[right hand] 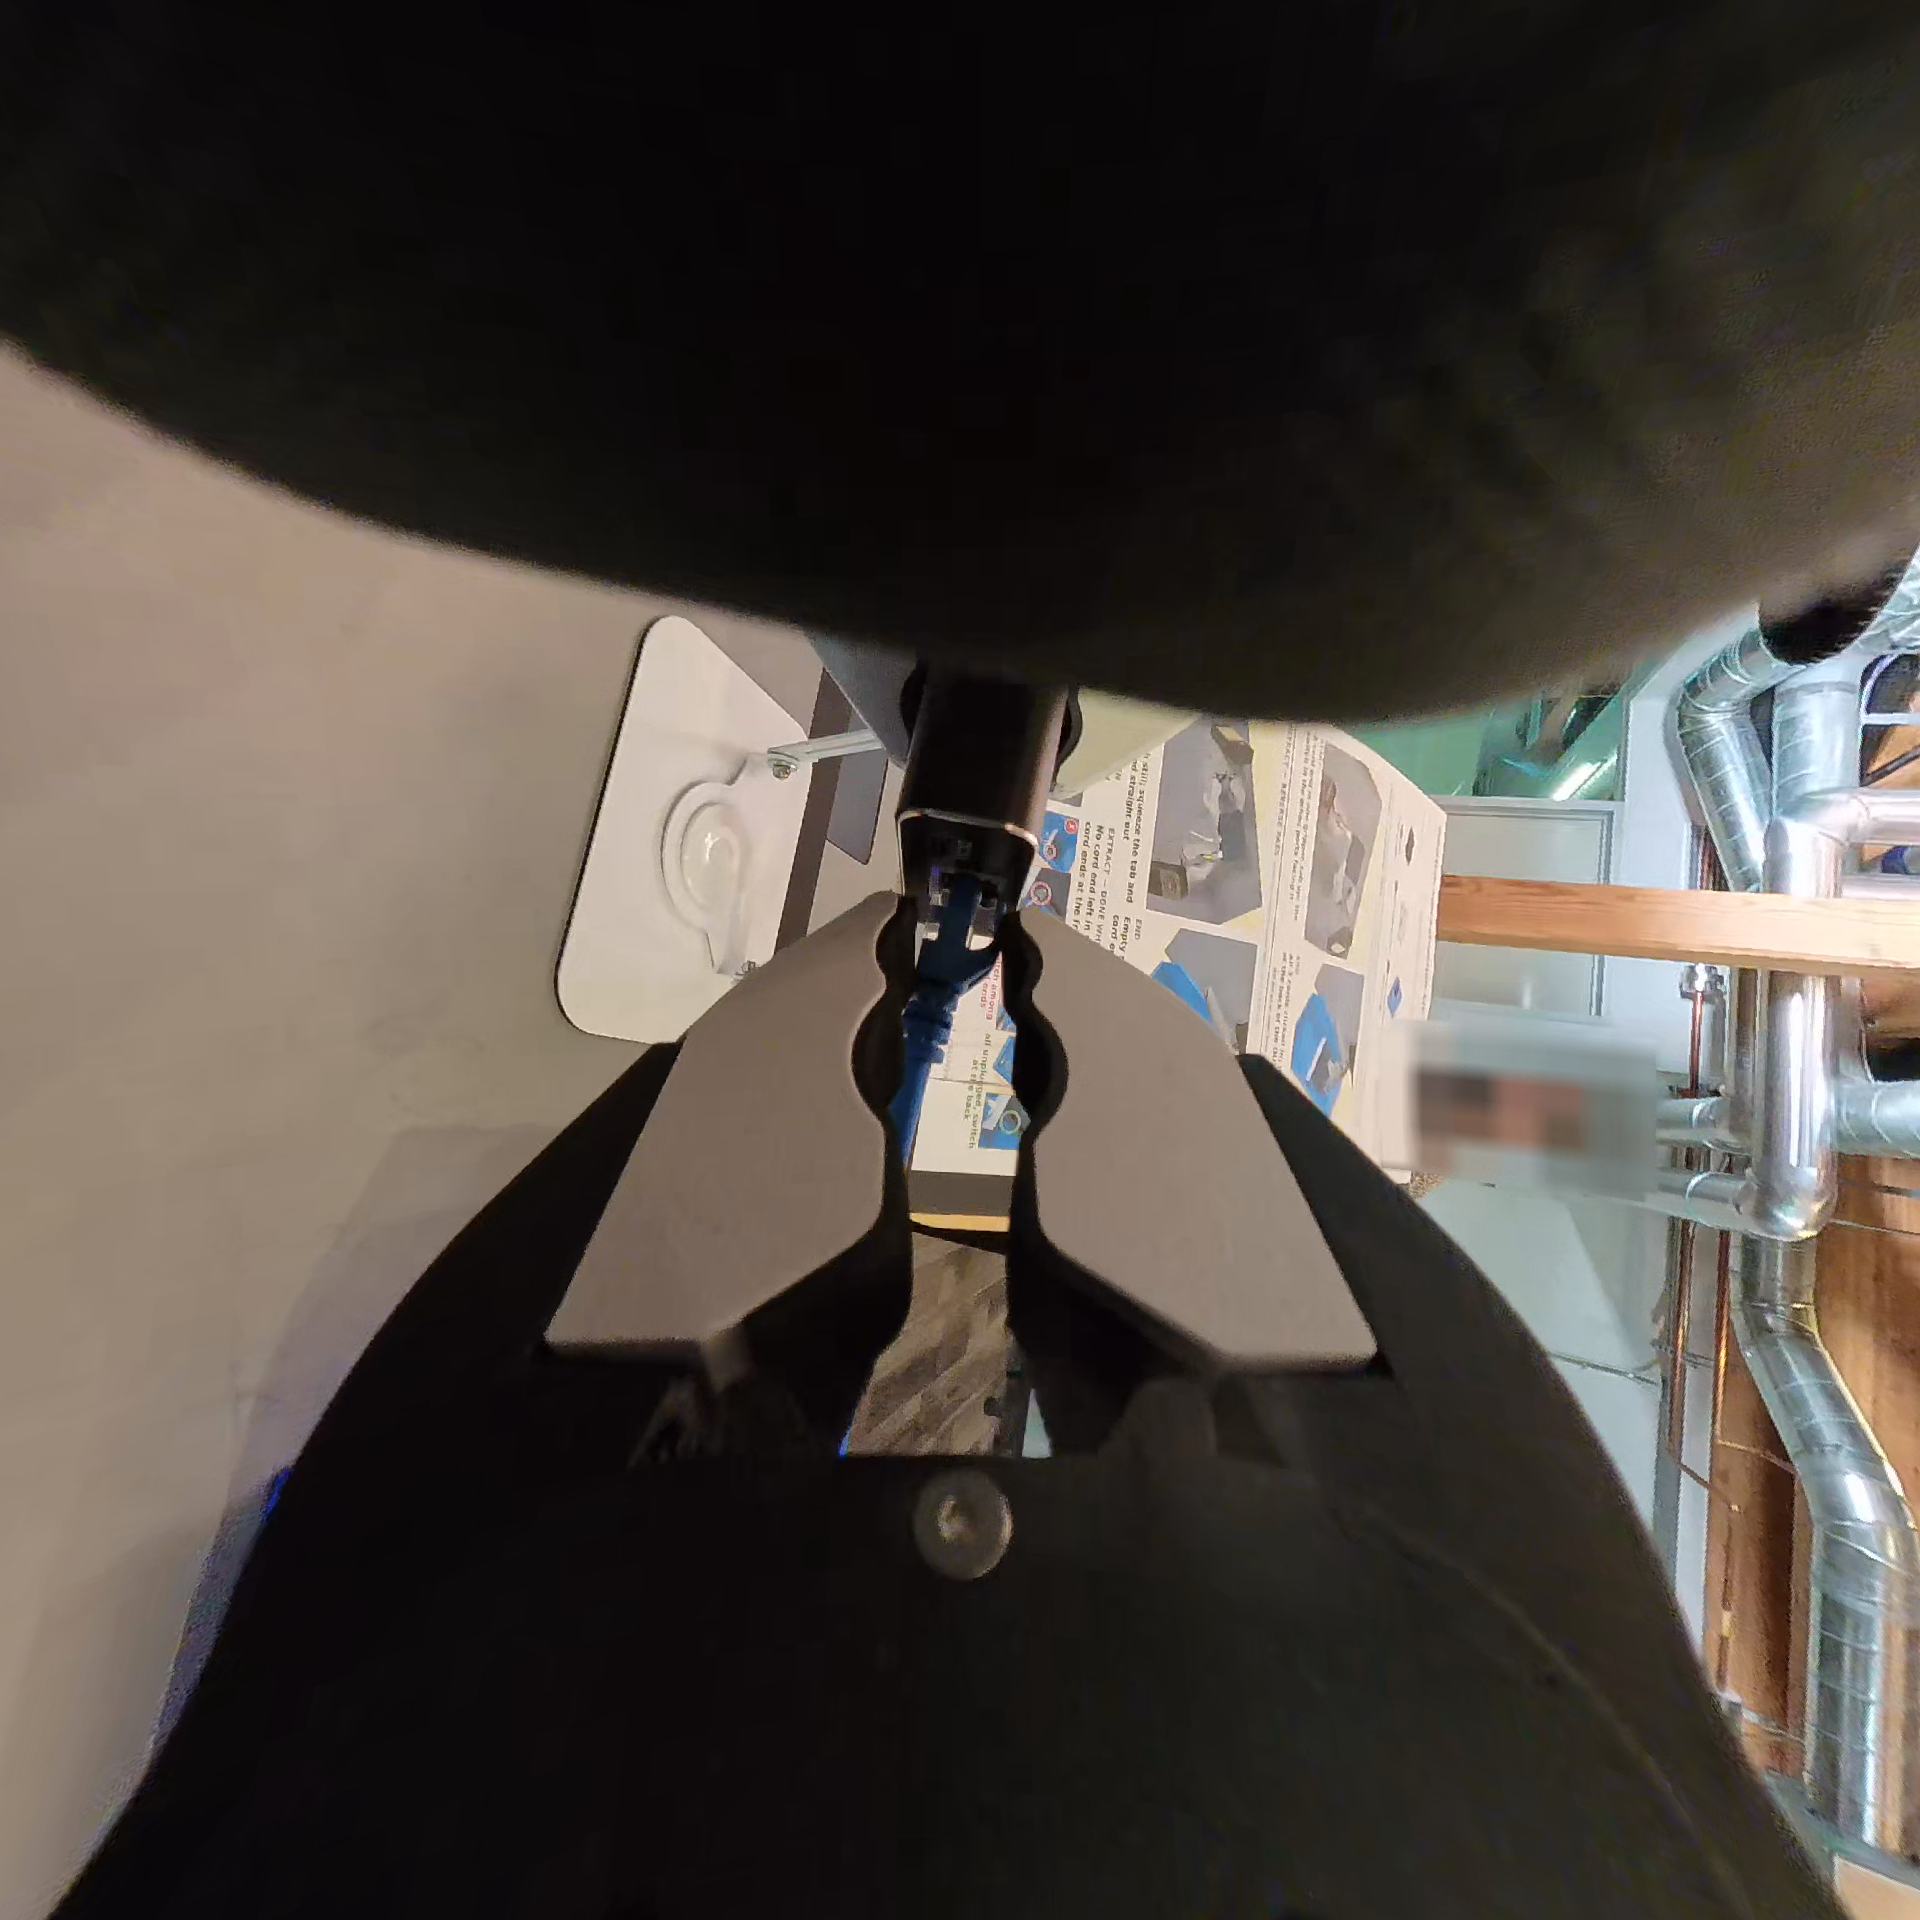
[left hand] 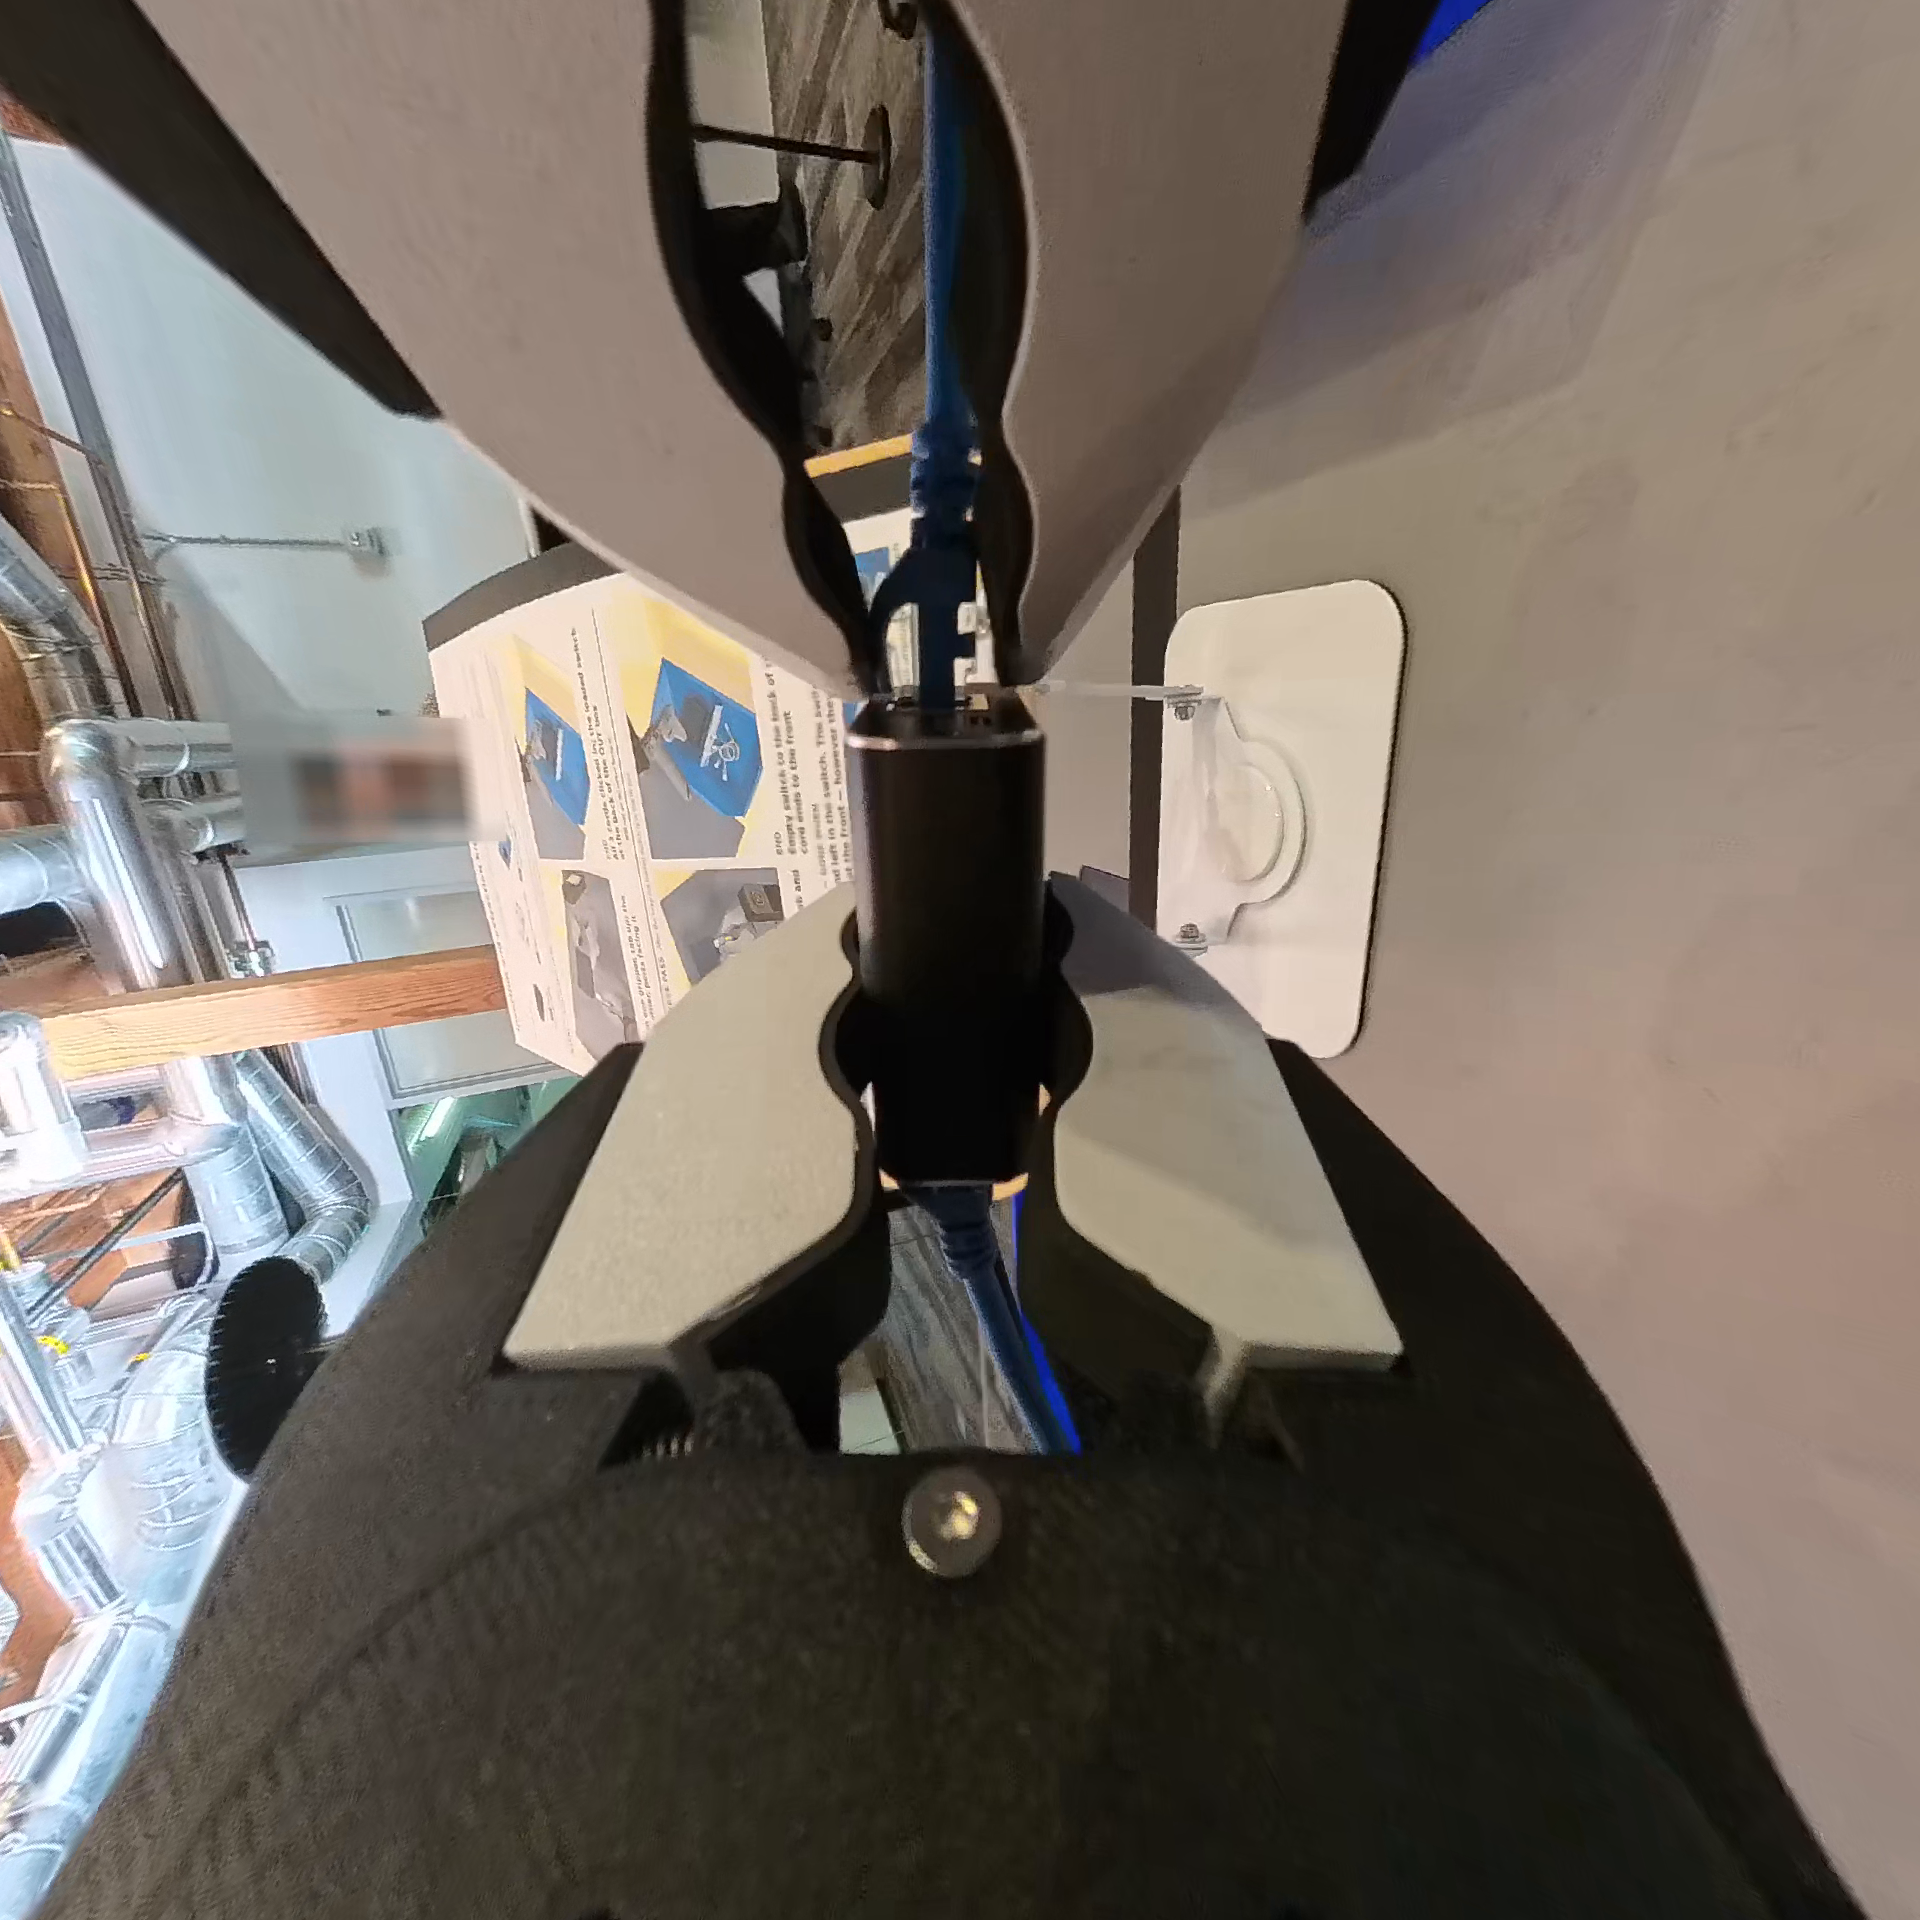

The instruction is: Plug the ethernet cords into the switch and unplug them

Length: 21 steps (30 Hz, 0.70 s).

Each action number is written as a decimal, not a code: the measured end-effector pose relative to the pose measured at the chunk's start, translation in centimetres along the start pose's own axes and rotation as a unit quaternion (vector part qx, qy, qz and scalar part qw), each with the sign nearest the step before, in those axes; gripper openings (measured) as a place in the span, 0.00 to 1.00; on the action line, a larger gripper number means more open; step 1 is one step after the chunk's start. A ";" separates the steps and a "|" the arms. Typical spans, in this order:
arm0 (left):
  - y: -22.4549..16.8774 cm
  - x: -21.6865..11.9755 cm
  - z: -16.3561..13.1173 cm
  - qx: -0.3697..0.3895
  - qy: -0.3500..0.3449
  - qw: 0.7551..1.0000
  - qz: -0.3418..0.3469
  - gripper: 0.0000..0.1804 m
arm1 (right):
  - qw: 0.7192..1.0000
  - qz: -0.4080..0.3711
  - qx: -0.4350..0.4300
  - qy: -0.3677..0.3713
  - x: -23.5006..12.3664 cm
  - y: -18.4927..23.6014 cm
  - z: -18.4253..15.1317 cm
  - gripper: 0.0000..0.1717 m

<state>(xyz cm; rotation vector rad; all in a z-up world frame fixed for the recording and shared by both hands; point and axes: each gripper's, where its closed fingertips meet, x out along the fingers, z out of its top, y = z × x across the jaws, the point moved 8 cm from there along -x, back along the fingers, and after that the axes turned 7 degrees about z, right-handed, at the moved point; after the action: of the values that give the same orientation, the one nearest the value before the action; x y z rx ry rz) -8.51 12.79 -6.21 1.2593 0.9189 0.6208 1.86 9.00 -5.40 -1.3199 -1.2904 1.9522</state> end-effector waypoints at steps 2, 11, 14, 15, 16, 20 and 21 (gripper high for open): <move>0.1 0.0 0.0 0.000 0.000 1.000 0.000 0.15 | 1.000 0.000 -0.005 0.002 -0.1 -0.1 -0.1 0.09; 0.0 0.2 0.1 -0.002 0.003 1.000 -0.011 0.15 | 1.000 -0.012 -0.022 0.008 -0.2 0.0 -0.1 0.10; 0.0 0.2 0.3 -0.004 0.001 1.000 -0.014 0.15 | 0.999 -0.016 -0.036 0.018 -0.1 -0.1 0.1 0.08; -0.1 0.3 0.2 -0.004 0.002 1.000 -0.019 0.15 | 0.999 -0.014 -0.039 0.022 0.0 0.0 0.3 0.08; -0.1 0.3 0.3 -0.003 0.001 1.000 -0.022 0.15 | 0.999 -0.009 -0.044 0.027 0.1 0.0 0.4 0.08; -0.3 0.2 0.5 0.004 -0.005 1.000 -0.021 0.15 | 0.998 0.014 -0.054 0.032 0.5 -0.2 0.4 0.08; -0.1 0.2 0.5 0.001 -0.004 1.000 -0.019 0.15 | 0.998 0.016 -0.047 0.028 0.5 -0.4 0.4 0.08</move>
<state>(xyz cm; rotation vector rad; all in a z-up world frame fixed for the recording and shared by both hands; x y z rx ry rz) -8.00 12.71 -6.37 1.2436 0.9343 0.5842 1.28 9.38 -5.20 -1.4376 -1.3574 1.8824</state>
